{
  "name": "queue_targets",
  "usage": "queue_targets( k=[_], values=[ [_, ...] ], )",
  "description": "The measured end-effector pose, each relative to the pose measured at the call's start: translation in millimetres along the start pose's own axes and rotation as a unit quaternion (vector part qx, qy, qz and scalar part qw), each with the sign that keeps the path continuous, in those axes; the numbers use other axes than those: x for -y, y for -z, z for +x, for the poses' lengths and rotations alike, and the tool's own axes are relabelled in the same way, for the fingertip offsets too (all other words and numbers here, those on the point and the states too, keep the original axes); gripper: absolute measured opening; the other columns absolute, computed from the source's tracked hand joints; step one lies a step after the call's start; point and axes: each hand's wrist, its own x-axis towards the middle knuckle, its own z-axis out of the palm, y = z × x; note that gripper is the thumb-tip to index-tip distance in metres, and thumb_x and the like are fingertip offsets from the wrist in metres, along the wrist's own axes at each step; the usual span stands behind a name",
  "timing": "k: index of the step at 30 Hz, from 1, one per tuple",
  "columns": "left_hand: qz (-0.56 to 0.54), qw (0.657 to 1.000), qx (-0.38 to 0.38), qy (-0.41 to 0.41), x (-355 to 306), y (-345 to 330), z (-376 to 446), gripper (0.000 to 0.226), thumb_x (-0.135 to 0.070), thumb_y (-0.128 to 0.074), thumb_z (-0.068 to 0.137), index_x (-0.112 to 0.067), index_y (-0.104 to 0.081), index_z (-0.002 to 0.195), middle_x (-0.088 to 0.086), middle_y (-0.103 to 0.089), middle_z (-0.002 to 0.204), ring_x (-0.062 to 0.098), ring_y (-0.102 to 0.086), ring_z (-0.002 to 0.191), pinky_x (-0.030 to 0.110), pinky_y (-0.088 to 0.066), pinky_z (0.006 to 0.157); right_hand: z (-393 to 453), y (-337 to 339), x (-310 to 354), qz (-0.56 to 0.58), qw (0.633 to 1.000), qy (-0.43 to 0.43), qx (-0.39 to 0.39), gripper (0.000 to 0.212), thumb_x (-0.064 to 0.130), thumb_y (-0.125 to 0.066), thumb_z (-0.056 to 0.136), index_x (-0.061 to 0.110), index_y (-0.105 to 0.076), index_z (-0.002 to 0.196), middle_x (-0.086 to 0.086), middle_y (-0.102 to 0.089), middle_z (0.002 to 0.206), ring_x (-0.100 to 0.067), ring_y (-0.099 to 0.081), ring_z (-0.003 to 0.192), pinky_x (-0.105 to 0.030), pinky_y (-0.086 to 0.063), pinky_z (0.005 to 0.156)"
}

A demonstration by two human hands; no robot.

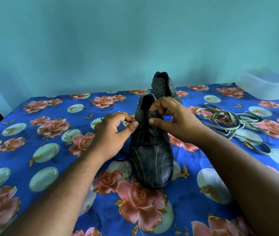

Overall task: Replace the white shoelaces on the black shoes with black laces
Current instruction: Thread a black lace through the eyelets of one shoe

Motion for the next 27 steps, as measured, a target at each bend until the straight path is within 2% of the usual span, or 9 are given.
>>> queue_targets(
  k=[5, 8, 10, 13, 16, 19, 22, 24, 27],
  values=[
    [-0.074, 0.997, 0.017, 0.032, -6.1, -1.0, -2.4, 0.009, -0.027, -0.067, 0.097, -0.021, -0.073, 0.099, -0.002, -0.072, 0.108, 0.004, -0.063, 0.106, 0.013, -0.044, 0.09, 0.7, -4.4, 6.0, -0.063, 0.997, 0.037, 0.035, 0.019, 0.047, -0.067, 0.083, 0.03, -0.07, 0.091, 0.011, -0.057, 0.089, -0.015, -0.055, 0.089, -0.035, -0.048, 0.082],
    [-0.052, 0.998, 0.016, 0.015, -2.6, -3.3, -1.3, 0.011, -0.032, -0.07, 0.096, -0.023, -0.072, 0.101, -0.004, -0.072, 0.104, 0.008, -0.065, 0.104, 0.029, -0.052, 0.094, 1.8, -9.0, 9.2, -0.092, 0.995, 0.028, 0.026, 0.018, 0.048, -0.065, 0.081, 0.032, -0.07, 0.088, 0.015, -0.057, 0.088, -0.015, -0.054, 0.089, -0.035, -0.047, 0.083],
    [-0.042, 0.999, 0.005, 0.004, -2.6, -3.4, -1.0, 0.011, -0.033, -0.073, 0.093, -0.024, -0.072, 0.099, -0.006, -0.071, 0.098, 0.011, -0.067, 0.099, 0.037, -0.054, 0.092, 2.1, -12.1, 12.7, -0.089, 0.996, 0.011, 0.014, 0.01, 0.037, -0.071, 0.081, 0.03, -0.071, 0.088, 0.011, -0.059, 0.089, -0.015, -0.055, 0.089, -0.031, -0.047, 0.082],
    [-0.052, 0.999, -0.006, 0.003, -5.2, -2.7, -0.1, 0.007, -0.028, -0.073, 0.094, -0.022, -0.073, 0.096, -0.007, -0.072, 0.094, 0.012, -0.067, 0.096, 0.042, -0.054, 0.09, 1.3, -16.3, 18.0, -0.071, 0.997, -0.014, 0.003, 0.01, 0.021, -0.079, 0.083, 0.022, -0.075, 0.092, 0.015, -0.056, 0.086, -0.003, -0.055, 0.085, -0.012, -0.04, 0.074],
    [-0.081, 0.996, 0.003, 0.026, -7.3, -2.4, -0.2, 0.006, -0.025, -0.07, 0.096, -0.019, -0.072, 0.096, -0.004, -0.071, 0.093, 0.012, -0.067, 0.094, 0.042, -0.055, 0.09, 1.9, -19.5, 19.1, -0.07, 0.997, -0.03, -0.005, 0.01, 0.021, -0.08, 0.084, 0.023, -0.076, 0.093, 0.018, -0.053, 0.085, 0.003, -0.053, 0.082, -0.007, -0.036, 0.07],
    [-0.113, 0.992, 0.019, 0.043, -6.2, -3.2, 1.2, 0.009, -0.022, -0.066, 0.099, -0.017, -0.072, 0.094, -0.001, -0.07, 0.089, 0.012, -0.065, 0.085, 0.041, -0.055, 0.085, 2.0, -21.9, 20.7, -0.065, 0.997, -0.047, -0.002, 0.01, 0.023, -0.079, 0.086, 0.025, -0.076, 0.095, 0.016, -0.052, 0.087, 0.002, -0.053, 0.084, -0.008, -0.035, 0.072],
    [-0.134, 0.988, 0.028, 0.066, -6.0, -4.0, 2.9, 0.013, -0.023, -0.063, 0.101, -0.015, -0.072, 0.094, 0.007, -0.071, 0.09, 0.012, -0.064, 0.083, 0.039, -0.053, 0.083, 2.9, -24.3, 20.5, -0.073, 0.995, -0.065, 0.009, 0.008, 0.027, -0.077, 0.087, 0.032, -0.074, 0.093, 0.015, -0.053, 0.087, -0.013, -0.055, 0.09, -0.022, -0.039, 0.076],
    [-0.156, 0.984, 0.025, 0.085, -4.6, -4.8, 3.4, 0.014, -0.023, -0.063, 0.101, -0.014, -0.073, 0.095, 0.011, -0.072, 0.096, 0.015, -0.066, 0.089, 0.039, -0.055, 0.088, 3.8, -23.9, 20.5, -0.083, 0.994, -0.069, 0.018, 0.011, 0.028, -0.076, 0.088, 0.037, -0.07, 0.088, 0.017, -0.052, 0.085, -0.016, -0.054, 0.091, -0.025, -0.036, 0.078],
    [-0.181, 0.978, 0.027, 0.104, 0.5, -6.4, 5.3, 0.02, -0.029, -0.063, 0.101, -0.012, -0.074, 0.099, 0.016, -0.069, 0.109, 0.025, -0.068, 0.105, 0.039, -0.055, 0.097, 4.2, -21.3, 21.2, -0.086, 0.994, -0.058, 0.028, 0.01, 0.026, -0.076, 0.088, 0.032, -0.07, 0.083, 0.019, -0.051, 0.081, -0.012, -0.053, 0.087, -0.025, -0.035, 0.081]
  ],
)
